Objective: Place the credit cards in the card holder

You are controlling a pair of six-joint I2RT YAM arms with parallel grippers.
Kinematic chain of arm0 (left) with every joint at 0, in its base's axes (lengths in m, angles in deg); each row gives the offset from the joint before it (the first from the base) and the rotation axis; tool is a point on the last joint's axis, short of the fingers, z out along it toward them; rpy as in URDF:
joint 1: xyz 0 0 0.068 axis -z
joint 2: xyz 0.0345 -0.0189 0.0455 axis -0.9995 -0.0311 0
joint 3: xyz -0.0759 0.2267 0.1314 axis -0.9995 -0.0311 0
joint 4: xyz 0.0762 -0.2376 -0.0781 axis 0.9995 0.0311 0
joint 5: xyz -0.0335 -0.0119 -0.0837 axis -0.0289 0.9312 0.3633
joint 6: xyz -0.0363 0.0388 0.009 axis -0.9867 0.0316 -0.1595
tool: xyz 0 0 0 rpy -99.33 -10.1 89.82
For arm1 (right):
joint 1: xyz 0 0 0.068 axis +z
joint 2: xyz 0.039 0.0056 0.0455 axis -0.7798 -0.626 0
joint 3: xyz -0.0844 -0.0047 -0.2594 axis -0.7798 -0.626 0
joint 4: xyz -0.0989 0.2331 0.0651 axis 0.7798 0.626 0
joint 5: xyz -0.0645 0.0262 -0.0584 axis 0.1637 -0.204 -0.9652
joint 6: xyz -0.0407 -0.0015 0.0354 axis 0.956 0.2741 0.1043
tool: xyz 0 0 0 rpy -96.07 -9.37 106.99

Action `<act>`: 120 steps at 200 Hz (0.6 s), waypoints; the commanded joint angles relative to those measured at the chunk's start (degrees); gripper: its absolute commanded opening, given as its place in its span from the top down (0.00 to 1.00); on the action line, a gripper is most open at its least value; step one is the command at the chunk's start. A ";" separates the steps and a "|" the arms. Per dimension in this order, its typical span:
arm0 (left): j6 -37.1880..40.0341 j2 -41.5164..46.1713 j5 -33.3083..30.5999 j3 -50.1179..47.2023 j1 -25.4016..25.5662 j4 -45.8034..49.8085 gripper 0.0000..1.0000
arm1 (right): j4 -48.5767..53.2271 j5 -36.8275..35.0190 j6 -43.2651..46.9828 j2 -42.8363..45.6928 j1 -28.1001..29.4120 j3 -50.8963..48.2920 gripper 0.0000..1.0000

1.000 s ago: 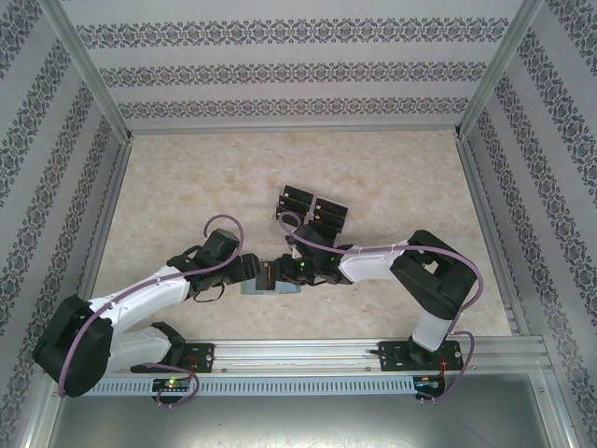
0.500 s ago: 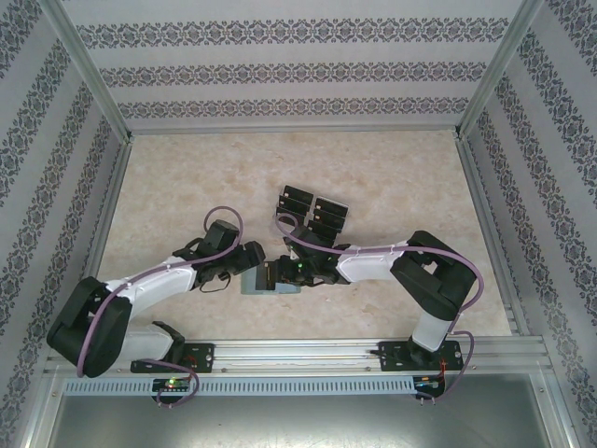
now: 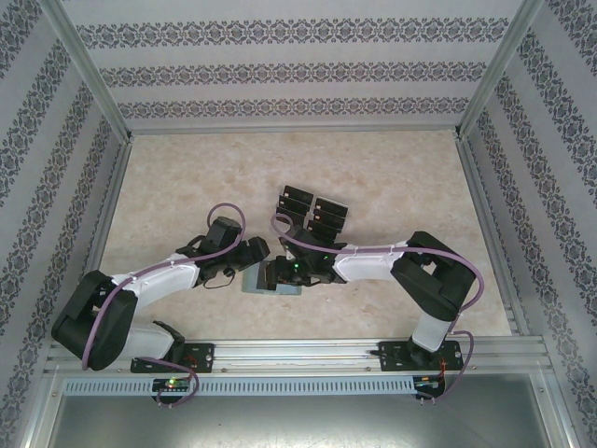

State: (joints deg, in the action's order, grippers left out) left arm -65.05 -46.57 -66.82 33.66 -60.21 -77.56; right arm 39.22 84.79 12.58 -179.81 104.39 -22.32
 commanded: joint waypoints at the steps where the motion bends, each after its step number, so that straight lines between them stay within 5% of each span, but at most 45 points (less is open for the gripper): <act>1: -1.15 -0.66 0.82 -0.65 -0.51 -2.13 0.19 | 1.56 -1.20 1.22 -1.30 0.47 2.00 0.64; 120: -1.06 -0.71 0.71 -1.83 -0.59 -2.95 0.19 | 7.06 -5.23 2.58 0.18 0.38 2.75 0.64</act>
State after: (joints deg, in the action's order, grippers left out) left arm -65.47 -46.83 -66.62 32.50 -60.21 -78.76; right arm 44.54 81.29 14.35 -180.29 104.39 -20.53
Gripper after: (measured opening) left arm 0.813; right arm 0.357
